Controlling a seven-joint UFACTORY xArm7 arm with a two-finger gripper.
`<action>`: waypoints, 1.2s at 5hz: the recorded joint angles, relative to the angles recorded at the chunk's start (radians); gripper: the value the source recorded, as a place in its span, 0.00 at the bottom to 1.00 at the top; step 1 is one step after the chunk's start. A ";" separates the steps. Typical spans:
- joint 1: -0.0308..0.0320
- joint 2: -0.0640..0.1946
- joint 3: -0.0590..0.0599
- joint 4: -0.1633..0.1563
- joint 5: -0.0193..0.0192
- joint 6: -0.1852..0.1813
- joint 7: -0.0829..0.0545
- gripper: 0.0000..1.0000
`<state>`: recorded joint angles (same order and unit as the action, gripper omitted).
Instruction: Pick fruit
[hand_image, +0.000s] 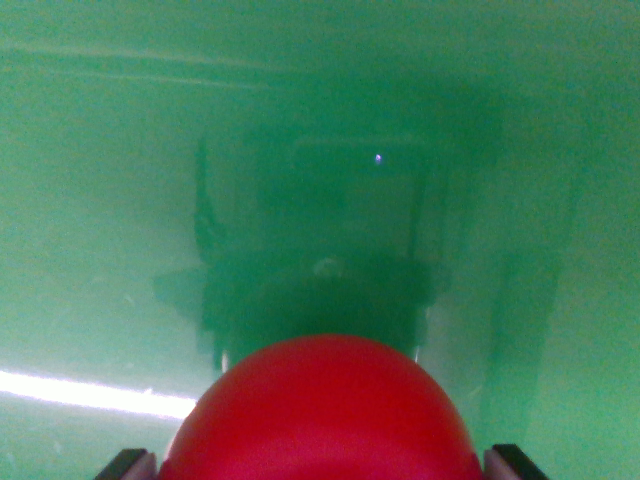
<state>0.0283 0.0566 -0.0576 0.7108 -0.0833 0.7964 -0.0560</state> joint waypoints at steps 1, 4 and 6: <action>0.0002 -0.007 0.000 0.018 0.0004 0.025 -0.001 1.00; 0.0004 -0.015 0.001 0.038 0.0009 0.054 -0.003 1.00; 0.0007 -0.025 0.001 0.061 0.0014 0.086 -0.004 1.00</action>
<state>0.0290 0.0317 -0.0563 0.7723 -0.0819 0.8827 -0.0603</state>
